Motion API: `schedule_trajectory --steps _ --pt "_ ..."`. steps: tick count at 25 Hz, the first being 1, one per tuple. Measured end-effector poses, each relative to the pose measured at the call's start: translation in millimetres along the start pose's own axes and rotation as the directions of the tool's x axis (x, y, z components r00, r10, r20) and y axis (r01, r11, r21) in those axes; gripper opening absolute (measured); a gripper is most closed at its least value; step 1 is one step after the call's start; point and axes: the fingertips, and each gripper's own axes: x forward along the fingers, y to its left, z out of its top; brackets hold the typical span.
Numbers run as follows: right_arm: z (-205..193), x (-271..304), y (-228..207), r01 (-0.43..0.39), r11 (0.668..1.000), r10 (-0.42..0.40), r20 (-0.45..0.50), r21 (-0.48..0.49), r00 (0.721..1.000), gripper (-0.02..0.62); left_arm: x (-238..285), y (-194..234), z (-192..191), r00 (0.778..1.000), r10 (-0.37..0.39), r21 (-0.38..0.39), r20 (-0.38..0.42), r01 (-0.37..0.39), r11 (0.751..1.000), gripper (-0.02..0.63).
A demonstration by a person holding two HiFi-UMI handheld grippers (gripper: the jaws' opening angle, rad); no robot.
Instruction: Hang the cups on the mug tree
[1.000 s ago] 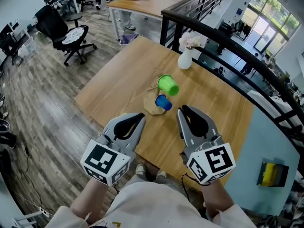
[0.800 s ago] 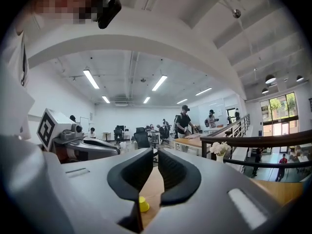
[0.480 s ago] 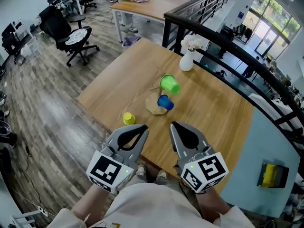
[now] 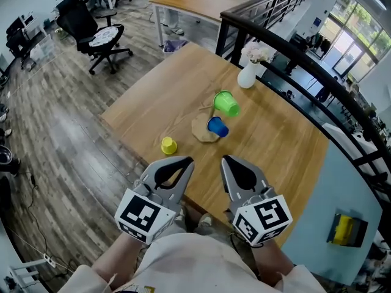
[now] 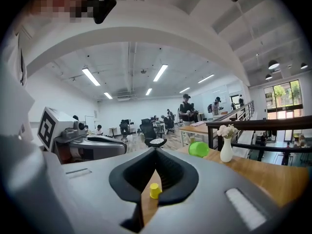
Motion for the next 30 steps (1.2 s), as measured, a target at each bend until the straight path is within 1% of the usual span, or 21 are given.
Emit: schedule_trajectory --steps 4,5,7,13,15,19,20,22,24,27,30 --pt "-5 13 8 -0.013 1.0 0.013 -0.009 0.003 1.0 0.0 -5 20 -9 0.998 0.058 -0.007 -0.007 -0.058 0.998 0.006" --pt "-5 17 11 -0.02 1.0 0.02 -0.011 -0.001 1.0 0.0 -7 26 -11 0.997 0.069 -0.004 -0.015 -0.069 0.998 0.04" --pt "-3 25 15 -0.036 0.999 0.036 -0.017 -0.013 0.999 0.0 -9 35 -14 0.996 0.086 0.007 -0.034 -0.086 0.996 0.052" --pt "-10 57 17 -0.066 0.997 0.064 -0.046 -0.033 0.997 0.0 -2 65 -31 0.982 0.155 0.128 -0.103 -0.142 0.982 0.091" --pt "-18 69 18 -0.076 0.997 0.073 -0.06 -0.036 0.995 0.0 3 76 -40 0.98 0.16 0.128 -0.121 -0.144 0.981 0.105" --pt "-35 92 16 -0.085 0.995 0.081 -0.092 -0.043 0.992 0.0 13 93 -60 0.98 0.138 0.067 -0.141 -0.13 0.989 0.147" --pt "-38 98 13 -0.081 0.996 0.077 -0.092 -0.041 0.993 0.0 16 100 -64 0.979 0.147 0.066 -0.14 -0.139 0.988 0.157" --pt "-45 110 10 -0.072 0.997 0.069 -0.093 -0.033 0.993 0.0 21 115 -74 0.973 0.176 0.094 -0.147 -0.163 0.982 0.187" --pt "-53 121 8 -0.068 0.997 0.064 -0.102 -0.032 0.993 0.0 26 126 -85 0.969 0.19 0.109 -0.156 -0.174 0.979 0.193" --pt "-67 135 5 -0.065 0.997 0.06 -0.125 -0.032 0.99 0.0 35 137 -103 0.968 0.183 0.091 -0.169 -0.169 0.981 0.196" --pt "-82 150 4 -0.059 0.998 0.056 -0.133 -0.017 0.99 0.0 43 147 -128 0.963 0.164 0.101 -0.215 -0.145 0.984 0.198"
